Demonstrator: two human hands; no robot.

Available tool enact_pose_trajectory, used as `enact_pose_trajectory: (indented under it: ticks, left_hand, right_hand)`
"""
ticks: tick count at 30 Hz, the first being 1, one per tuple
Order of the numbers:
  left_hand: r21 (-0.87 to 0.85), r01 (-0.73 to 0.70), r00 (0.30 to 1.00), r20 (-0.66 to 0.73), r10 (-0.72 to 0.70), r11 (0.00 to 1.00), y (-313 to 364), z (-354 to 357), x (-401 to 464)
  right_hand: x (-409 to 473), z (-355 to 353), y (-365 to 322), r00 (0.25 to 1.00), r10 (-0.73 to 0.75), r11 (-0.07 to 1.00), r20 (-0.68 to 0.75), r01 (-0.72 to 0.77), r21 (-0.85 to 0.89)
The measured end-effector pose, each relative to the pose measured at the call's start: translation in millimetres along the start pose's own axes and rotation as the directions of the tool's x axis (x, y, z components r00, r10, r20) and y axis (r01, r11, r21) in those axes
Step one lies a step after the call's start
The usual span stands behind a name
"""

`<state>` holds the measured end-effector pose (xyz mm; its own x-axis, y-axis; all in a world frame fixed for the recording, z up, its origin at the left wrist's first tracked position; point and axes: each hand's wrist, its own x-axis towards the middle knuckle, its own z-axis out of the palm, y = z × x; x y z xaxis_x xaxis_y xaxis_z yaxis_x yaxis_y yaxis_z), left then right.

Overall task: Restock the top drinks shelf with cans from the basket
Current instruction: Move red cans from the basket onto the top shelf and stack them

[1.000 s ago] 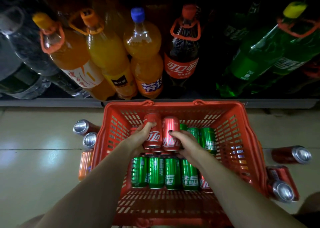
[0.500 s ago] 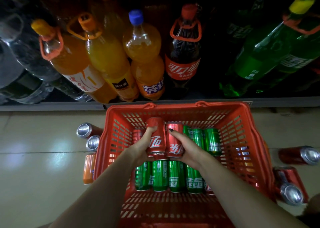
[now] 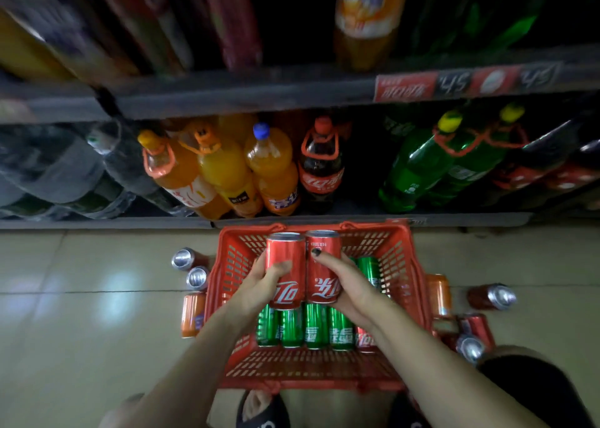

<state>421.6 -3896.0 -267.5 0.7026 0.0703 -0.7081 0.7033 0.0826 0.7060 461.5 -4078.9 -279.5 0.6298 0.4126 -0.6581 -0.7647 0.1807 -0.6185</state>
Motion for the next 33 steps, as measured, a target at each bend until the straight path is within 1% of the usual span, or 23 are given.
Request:
enact_pose_trajectory:
  ticks: [5,9,12,15,19,21,23,27,30,33]
  left_hand:
    - [0.113,-0.193,0.981,-0.003,0.194,0.975,138,8,-129]
    - [0.152,-0.333,0.942,0.030,0.333,0.930,270,13,-235]
    - [0.112,-0.438,0.899,0.082,0.431,0.892,375,22,-316]
    - [0.065,-0.541,0.835,0.156,0.527,0.838,472,35,-392]
    - [0.045,-0.670,0.732,0.211,0.648,0.741,586,52,-487]
    - [0.028,-0.710,0.692,0.215,0.689,0.704,633,59,-523]
    - [0.008,-0.759,0.636,0.219,0.740,0.651,673,66,-552]
    - [-0.018,-0.835,0.538,0.182,0.823,0.550,740,83,-599]
    - [-0.010,-0.890,0.446,0.185,0.876,0.455,782,95,-632]
    - [0.035,-0.920,0.388,0.204,0.899,0.389,817,104,-661]
  right_hand:
    - [-116,70,-113,0.989,-0.140,0.989,0.048,0.137,0.057]
    - [-227,137,-233,0.960,-0.272,0.962,0.068,0.272,0.018]
    - [-313,187,-326,0.919,-0.387,0.922,0.079,0.388,-0.006]
    - [-393,232,-411,0.872,-0.479,0.874,0.097,0.484,-0.039]
    - [-491,279,-512,0.782,-0.606,0.782,0.143,0.619,-0.073]
    - [-531,298,-555,0.729,-0.665,0.727,0.160,0.681,-0.085]
    - [-565,315,-593,0.677,-0.715,0.673,0.176,0.734,-0.091]
    - [-620,337,-656,0.582,-0.789,0.571,0.194,0.813,-0.116]
    - [-656,349,-695,0.511,-0.821,0.490,0.254,0.860,-0.144]
    - [-685,355,-730,0.433,-0.843,0.407,0.320,0.901,-0.148]
